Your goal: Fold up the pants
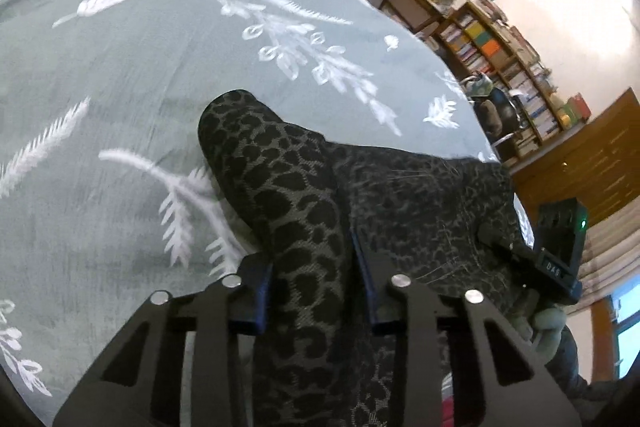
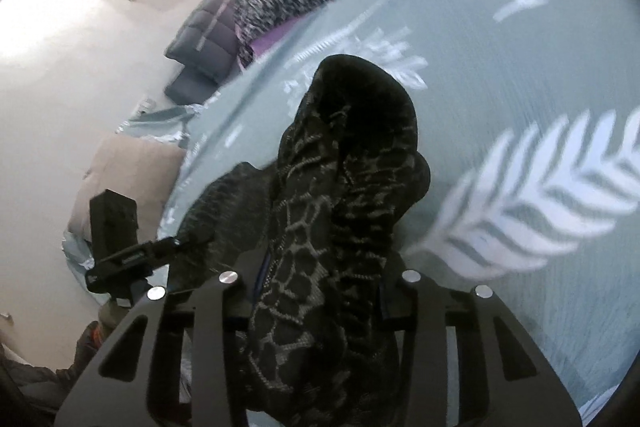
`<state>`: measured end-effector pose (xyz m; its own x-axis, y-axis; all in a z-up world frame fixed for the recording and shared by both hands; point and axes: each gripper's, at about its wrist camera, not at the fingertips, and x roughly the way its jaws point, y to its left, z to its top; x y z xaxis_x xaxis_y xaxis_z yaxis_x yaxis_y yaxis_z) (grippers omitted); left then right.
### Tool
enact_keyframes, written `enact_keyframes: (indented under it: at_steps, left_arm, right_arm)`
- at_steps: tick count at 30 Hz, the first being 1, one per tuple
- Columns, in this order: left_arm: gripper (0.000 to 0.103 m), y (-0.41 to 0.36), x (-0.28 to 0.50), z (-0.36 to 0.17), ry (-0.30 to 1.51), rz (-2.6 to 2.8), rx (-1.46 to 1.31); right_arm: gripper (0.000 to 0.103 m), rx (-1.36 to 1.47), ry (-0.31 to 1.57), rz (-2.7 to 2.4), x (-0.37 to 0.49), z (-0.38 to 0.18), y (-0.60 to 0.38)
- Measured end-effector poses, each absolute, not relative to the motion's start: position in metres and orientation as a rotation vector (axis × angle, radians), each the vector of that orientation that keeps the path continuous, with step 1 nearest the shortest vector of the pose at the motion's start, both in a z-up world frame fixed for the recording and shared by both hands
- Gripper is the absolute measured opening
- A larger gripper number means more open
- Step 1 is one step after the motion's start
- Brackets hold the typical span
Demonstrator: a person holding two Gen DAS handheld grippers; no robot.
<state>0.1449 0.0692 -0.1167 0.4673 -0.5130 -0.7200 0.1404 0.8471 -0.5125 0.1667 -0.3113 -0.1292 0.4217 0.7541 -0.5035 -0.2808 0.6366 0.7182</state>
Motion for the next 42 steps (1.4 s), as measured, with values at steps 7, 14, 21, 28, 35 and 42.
enact_keyframes:
  at_steps: [7,14,21,28,35,42]
  left_arm:
    - [0.029,0.042,0.158,-0.086,0.95,-0.465,-0.369]
    - [0.029,0.023,0.22,-0.063,0.886,-0.462,-0.353]
    - [0.029,0.002,0.303,-0.064,0.883,-0.456,-0.322]
    - [0.029,-0.016,0.362,-0.105,0.951,-0.436,-0.296]
    - [0.036,-0.006,0.38,-0.145,1.004,-0.394,-0.327]
    - [0.064,-0.009,0.375,-0.151,1.008,-0.321,-0.213]
  right_arm:
    - [0.038,0.531,0.804,0.708,0.183,-0.079,-0.31]
    - [0.038,0.521,0.714,0.677,0.24,-0.051,-0.329]
    - [0.038,0.529,0.715,0.622,0.321,-0.066,-0.342]
    - [0.038,0.498,0.768,0.552,0.379,-0.106,-0.352]
    - [0.045,0.524,0.86,0.502,0.396,-0.155,-0.365]
    - [0.063,0.567,0.894,0.428,0.386,-0.171,-0.374]
